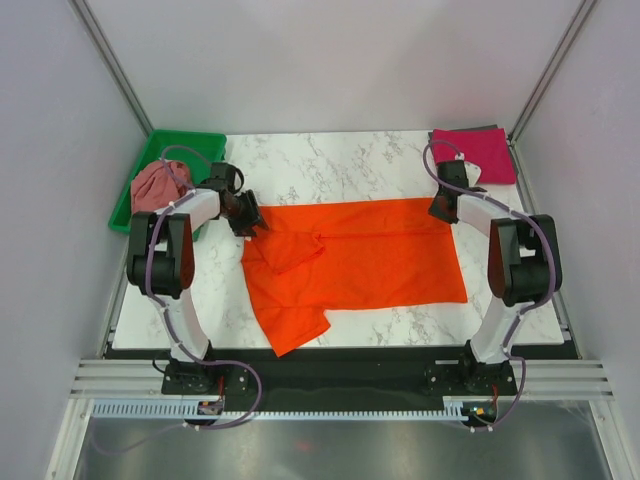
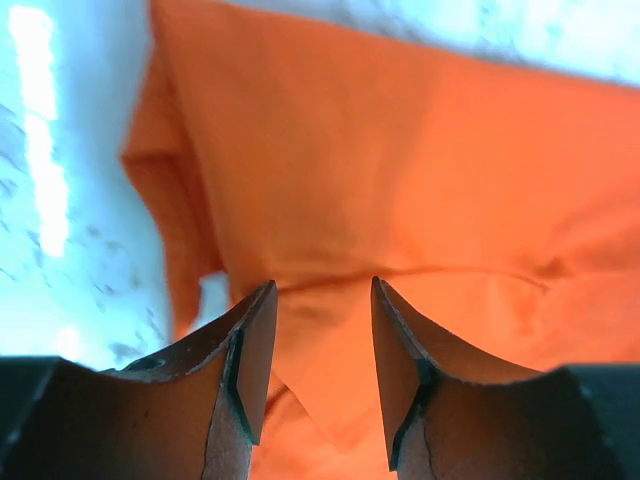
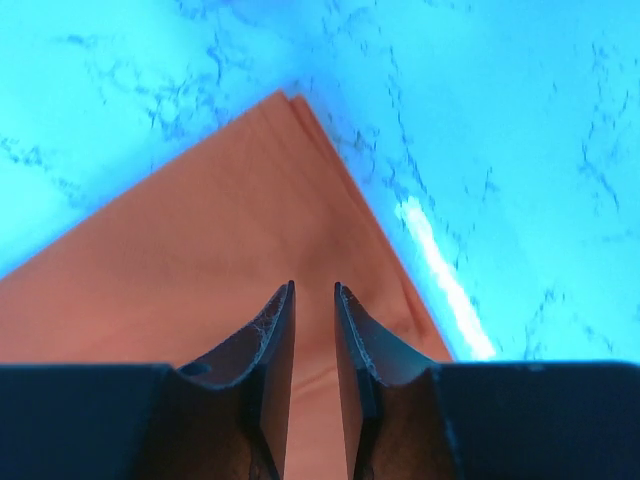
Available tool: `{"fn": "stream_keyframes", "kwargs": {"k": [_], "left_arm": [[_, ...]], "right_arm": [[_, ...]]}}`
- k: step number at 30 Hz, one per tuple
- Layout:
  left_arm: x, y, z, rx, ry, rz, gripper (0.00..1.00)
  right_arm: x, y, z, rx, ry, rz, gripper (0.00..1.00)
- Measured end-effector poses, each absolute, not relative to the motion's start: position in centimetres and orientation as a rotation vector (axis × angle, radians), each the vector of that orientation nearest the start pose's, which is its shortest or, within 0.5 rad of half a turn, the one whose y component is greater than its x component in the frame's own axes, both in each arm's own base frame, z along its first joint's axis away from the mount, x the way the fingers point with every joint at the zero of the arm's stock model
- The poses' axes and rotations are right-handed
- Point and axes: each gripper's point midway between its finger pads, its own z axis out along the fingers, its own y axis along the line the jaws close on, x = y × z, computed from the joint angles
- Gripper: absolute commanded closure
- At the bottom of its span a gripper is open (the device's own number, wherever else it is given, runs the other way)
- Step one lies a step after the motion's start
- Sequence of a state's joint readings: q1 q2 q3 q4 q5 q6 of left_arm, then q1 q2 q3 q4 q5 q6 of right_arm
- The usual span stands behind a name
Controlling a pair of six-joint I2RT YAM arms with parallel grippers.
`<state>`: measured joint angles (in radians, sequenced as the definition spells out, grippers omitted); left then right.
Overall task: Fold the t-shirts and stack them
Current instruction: Fold the tshirt
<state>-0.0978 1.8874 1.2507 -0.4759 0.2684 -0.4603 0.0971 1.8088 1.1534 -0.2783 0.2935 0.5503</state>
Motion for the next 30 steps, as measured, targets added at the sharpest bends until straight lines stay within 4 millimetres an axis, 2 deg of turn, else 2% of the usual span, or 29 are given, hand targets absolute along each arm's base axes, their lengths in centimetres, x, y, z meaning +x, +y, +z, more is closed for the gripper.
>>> {"fn": "stream_keyframes", "kwargs": {"k": [2,5,10,14,18,23,26,27,30], "left_arm": [[40.3,-9.7,2.6,-0.435,2.712,-0.506,0.49],[41.3,-9.2,2.4,-0.459,2.705,-0.500,0.49],[42.8,-9.0,2.3,-0.458,2.684,-0.482,0.52],[43.7,-9.1,2.4,-0.450,2.675,-0.484,0.50],[44.9,-9.6,2.7,-0.419,2.660,-0.515,0.49],[44.4,-9.8,3.4,-0.378,2.666,-0.541,0.46],[43.2,-9.4,5.7,-0.376,2.647,-0.519,0.46],[42.6,-9.2,7.1,-0.371,2.622,-0.514,0.46],[40.1,-9.1,11.5,-0.351,2.537,-0.526,0.46]], "right_arm": [[44.3,0.5,3.9,0.659,2.366,-0.109,0.72],[45.5,-0.4,2.4,0.655,2.371,-0.141,0.74],[47.9,-2.1,2.5,0.686,2.318,-0.145,0.74],[48.1,-2.9,2.6,0.693,2.310,-0.155,0.73],[48.5,-2.8,2.6,0.671,2.317,-0.145,0.71],[48.3,-2.8,3.1,0.658,2.329,-0.144,0.65],[47.6,-2.5,5.3,0.660,2.325,-0.117,0.64],[47.6,-2.4,6.1,0.660,2.314,-0.106,0.63],[47.5,-1.8,11.0,0.649,2.223,-0.030,0.62]]}}
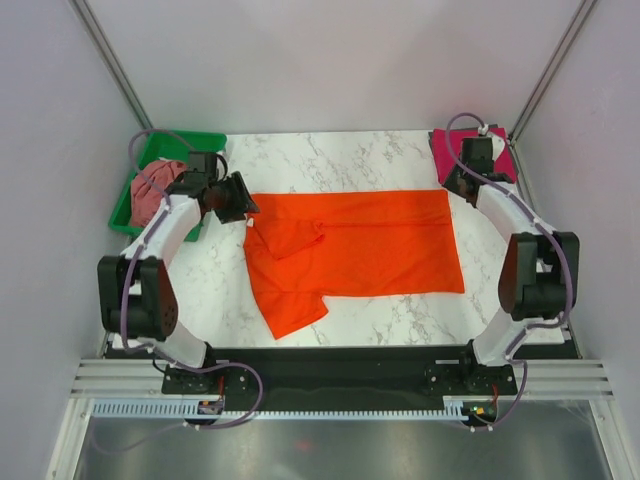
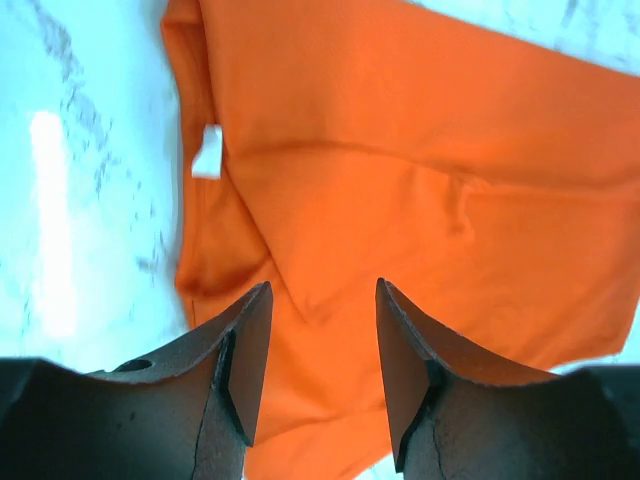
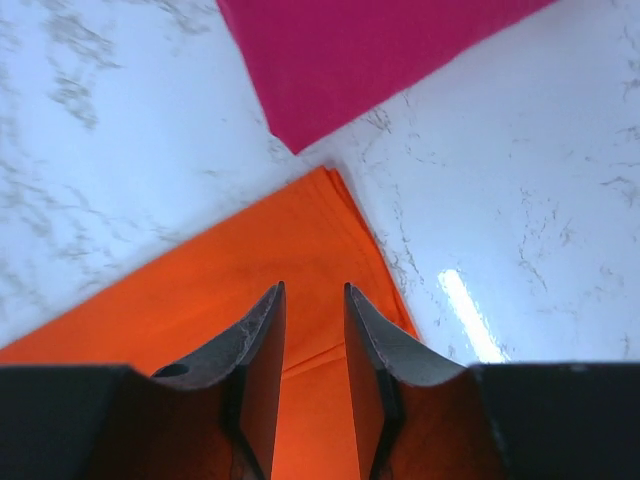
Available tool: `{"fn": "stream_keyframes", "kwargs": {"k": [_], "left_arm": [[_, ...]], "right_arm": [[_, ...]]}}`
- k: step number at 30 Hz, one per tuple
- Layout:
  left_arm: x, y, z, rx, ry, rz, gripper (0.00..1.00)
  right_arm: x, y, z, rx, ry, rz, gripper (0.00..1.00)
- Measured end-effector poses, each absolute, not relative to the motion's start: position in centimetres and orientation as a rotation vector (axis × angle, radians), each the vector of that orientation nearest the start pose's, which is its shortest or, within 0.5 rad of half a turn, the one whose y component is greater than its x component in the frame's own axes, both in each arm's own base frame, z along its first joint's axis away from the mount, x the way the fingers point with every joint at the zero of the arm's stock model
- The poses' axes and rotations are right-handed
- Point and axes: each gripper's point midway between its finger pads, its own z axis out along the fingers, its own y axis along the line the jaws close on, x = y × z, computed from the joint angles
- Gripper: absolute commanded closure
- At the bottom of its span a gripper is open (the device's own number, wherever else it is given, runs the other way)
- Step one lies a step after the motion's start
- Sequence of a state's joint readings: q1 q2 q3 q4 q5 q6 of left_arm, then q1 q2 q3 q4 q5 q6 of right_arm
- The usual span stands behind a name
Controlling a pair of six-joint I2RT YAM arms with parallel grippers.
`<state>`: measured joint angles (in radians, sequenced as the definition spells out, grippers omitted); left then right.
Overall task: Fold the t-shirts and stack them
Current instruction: Fold the tshirt
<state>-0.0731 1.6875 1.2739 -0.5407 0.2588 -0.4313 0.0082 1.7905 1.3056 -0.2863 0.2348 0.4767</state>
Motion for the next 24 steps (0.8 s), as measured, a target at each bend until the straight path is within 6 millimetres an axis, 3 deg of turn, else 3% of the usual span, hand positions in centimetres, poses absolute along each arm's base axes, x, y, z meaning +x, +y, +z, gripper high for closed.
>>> {"fn": "stream_keyframes", "kwargs": {"k": [2,5,8,11,13,19,24], "left_arm": [[38.0,-9.3,13.7,-0.334,2.487,-0.523,0.47],[34.0,-10.6,13.9,-0.296,2.487,-0.520,0.48],[28.2,-11.9,11.0,-0.282,2.594,-0.517,0.50],[23.0,-11.9,8.4,-0.296,2.703,-0.484,0.50],[20.0,-12.1,7.9,-0.285,2.770,-0.430,0.52],[16.6,-16.3,8.8,-0.245,2.804,-0.489,0.53],[14.2,-15.6,7.7,-0.394,2.825,-0.491,0.53]], "right_arm": [[46.9,-1.6,14.0,0.642,2.162,0.012,0.61],[45.3,-1.0,16.0,0.638,2.125,0.070,0.62],[43.2,0.0,15.0,0.637,2.162,0.128,0.61],[41.0,0.9,13.0,0.641,2.229,0.171,0.61],[39.4,1.5,12.1,0.640,2.270,0.200,0.61],[37.4,2.5,12.8,0.614,2.279,0.269,0.61],[36.3,3.0,12.7,0.602,2.292,0.300,0.61]]}}
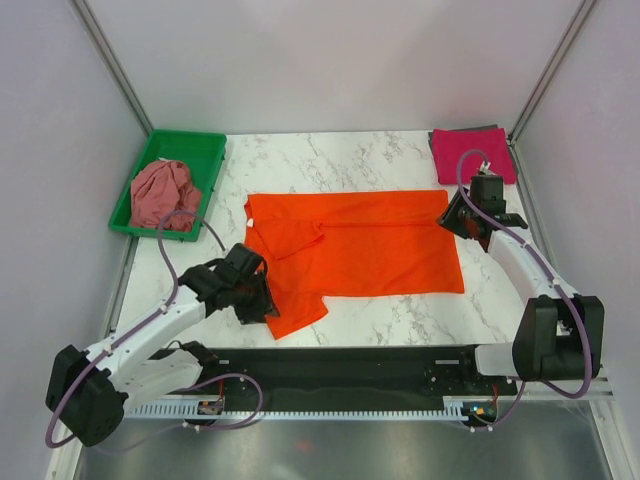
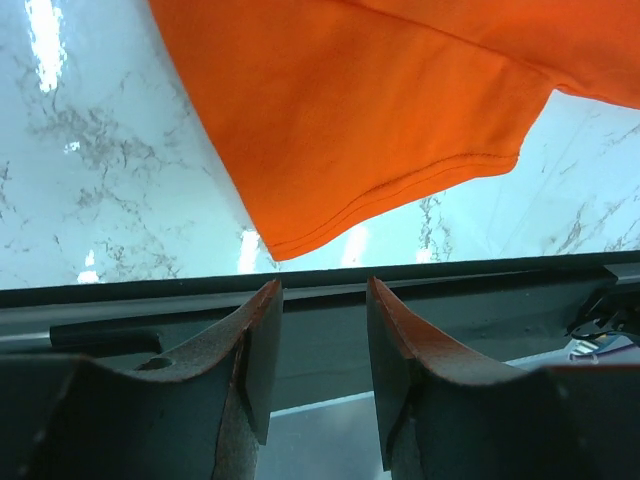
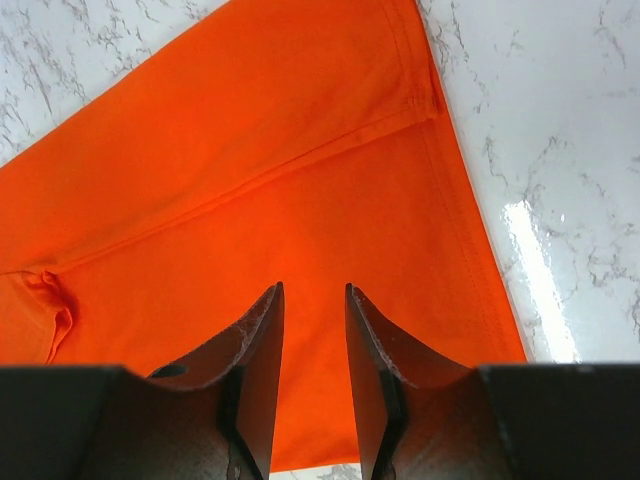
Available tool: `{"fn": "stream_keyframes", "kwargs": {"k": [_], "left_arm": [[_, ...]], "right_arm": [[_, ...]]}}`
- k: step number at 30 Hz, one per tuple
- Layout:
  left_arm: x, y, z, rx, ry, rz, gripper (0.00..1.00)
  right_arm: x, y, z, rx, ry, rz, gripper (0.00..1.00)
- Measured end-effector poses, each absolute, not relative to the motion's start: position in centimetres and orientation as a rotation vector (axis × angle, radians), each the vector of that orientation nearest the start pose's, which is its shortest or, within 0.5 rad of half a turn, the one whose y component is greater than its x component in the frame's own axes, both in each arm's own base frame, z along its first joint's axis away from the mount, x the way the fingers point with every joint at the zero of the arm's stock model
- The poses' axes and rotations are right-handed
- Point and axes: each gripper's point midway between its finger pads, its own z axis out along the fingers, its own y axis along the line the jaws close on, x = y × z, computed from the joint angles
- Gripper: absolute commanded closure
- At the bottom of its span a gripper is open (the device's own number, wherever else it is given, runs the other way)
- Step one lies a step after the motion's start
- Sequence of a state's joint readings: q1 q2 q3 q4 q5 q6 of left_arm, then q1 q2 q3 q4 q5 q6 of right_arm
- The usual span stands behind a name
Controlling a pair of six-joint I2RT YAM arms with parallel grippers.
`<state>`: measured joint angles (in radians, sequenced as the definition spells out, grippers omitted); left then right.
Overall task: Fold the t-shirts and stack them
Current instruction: Fold the tshirt
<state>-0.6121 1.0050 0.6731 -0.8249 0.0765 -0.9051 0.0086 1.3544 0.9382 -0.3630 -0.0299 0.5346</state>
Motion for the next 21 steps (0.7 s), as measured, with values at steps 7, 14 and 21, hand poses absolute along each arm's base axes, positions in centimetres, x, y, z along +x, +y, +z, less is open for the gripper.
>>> {"fn": "stream_keyframes", "kwargs": {"k": [7,14,21], "left_arm": [[12.0,-14.9,5.8,-0.427,2.877,-0.445,0.53],[9.5,-13.3,2.8,-0.433,2.969,-0.332,0.53],[9.7,-13.6,3.5,-0.415,2.923,-0.394,0.53]], "right_arm": [[35.5,3.2,12.3,0.592,2.315,0.307,0.60],[35.5,3.4,12.3,0.586,2.319,0.322,0.60],[35.1,3.4,11.7,0.591,2.335,0.318,0.60]]}}
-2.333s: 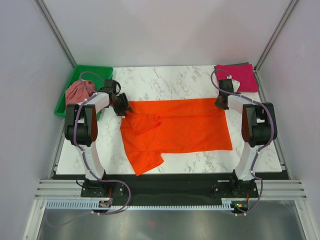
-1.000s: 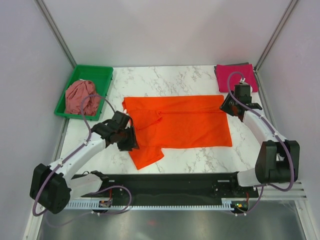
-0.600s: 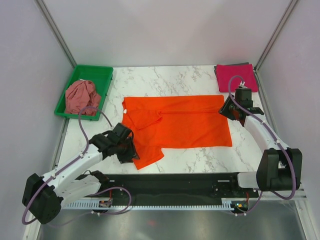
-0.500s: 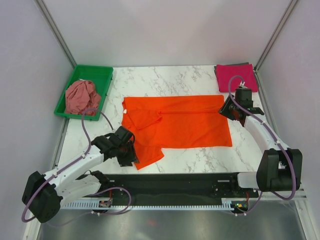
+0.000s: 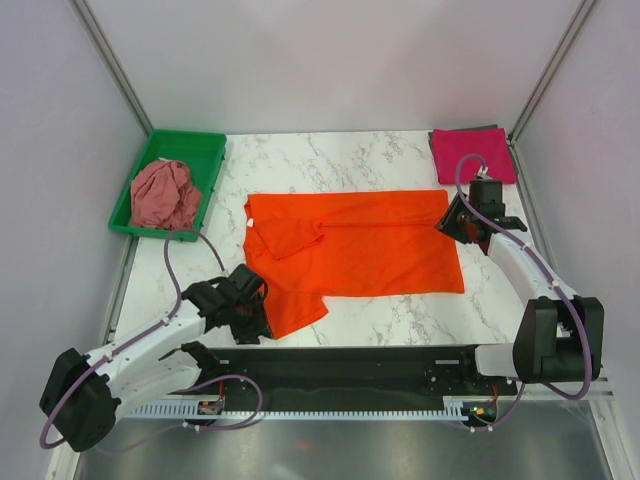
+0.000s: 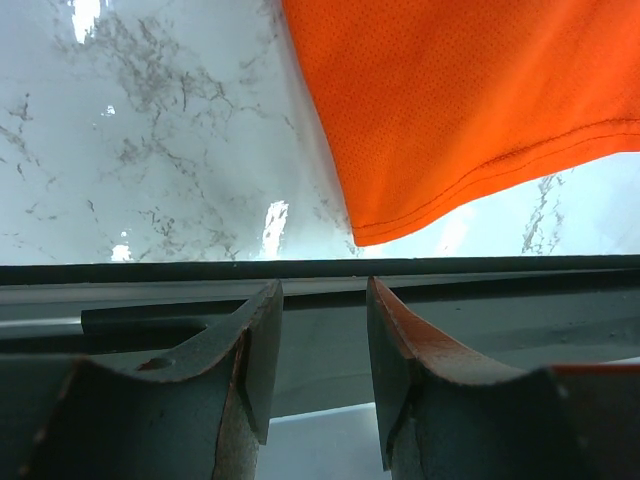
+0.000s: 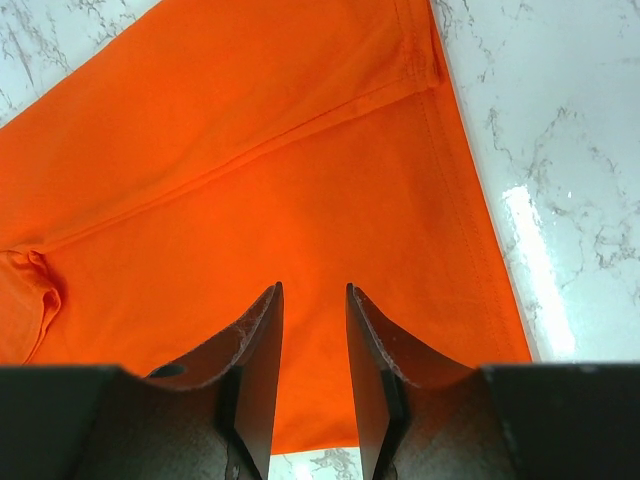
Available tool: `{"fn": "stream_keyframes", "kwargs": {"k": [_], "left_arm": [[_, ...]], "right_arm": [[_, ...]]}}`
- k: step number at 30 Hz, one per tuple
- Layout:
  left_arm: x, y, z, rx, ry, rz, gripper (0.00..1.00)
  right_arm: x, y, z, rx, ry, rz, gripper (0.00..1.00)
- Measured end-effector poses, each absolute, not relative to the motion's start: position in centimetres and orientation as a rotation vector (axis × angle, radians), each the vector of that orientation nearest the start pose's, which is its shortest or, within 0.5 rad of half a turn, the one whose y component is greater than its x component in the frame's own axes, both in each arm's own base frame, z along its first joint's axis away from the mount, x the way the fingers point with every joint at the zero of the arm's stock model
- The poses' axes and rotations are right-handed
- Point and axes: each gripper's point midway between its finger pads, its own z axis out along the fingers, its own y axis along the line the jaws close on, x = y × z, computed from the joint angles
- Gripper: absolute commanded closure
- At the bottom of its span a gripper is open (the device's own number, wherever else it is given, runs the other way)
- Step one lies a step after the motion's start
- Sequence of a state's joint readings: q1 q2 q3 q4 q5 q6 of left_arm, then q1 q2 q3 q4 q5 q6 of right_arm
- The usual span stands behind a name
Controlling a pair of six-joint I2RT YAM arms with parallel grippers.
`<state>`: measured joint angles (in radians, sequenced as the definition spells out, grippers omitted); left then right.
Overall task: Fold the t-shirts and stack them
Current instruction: Fold the tshirt
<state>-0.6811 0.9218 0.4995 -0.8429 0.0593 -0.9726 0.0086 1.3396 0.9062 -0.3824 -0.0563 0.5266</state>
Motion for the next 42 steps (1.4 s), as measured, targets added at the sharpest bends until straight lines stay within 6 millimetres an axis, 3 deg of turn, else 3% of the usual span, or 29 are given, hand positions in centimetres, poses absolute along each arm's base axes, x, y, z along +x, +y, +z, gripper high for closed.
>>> {"fn": "stream_keyframes", "kwargs": {"k": [9,20,42], "left_arm": [[8.8,-12.9,1.6,-0.441,3.042,-0.231,0.53],[10.1,-13.9,3.2,-0.430,2.984,-0.312,0.53],[10.0,-13.8,2.5,-0.439,3.026,-0.253,0.53]], "right_arm": [[34.9,3.4,11.5,0.591,2.340,0.316,0.60],[34.9,3.3,11.7,0.582,2.335,0.314,0.60],[34.8,3.3,11.6,0.582,2.338,0.313,0.60]]}}
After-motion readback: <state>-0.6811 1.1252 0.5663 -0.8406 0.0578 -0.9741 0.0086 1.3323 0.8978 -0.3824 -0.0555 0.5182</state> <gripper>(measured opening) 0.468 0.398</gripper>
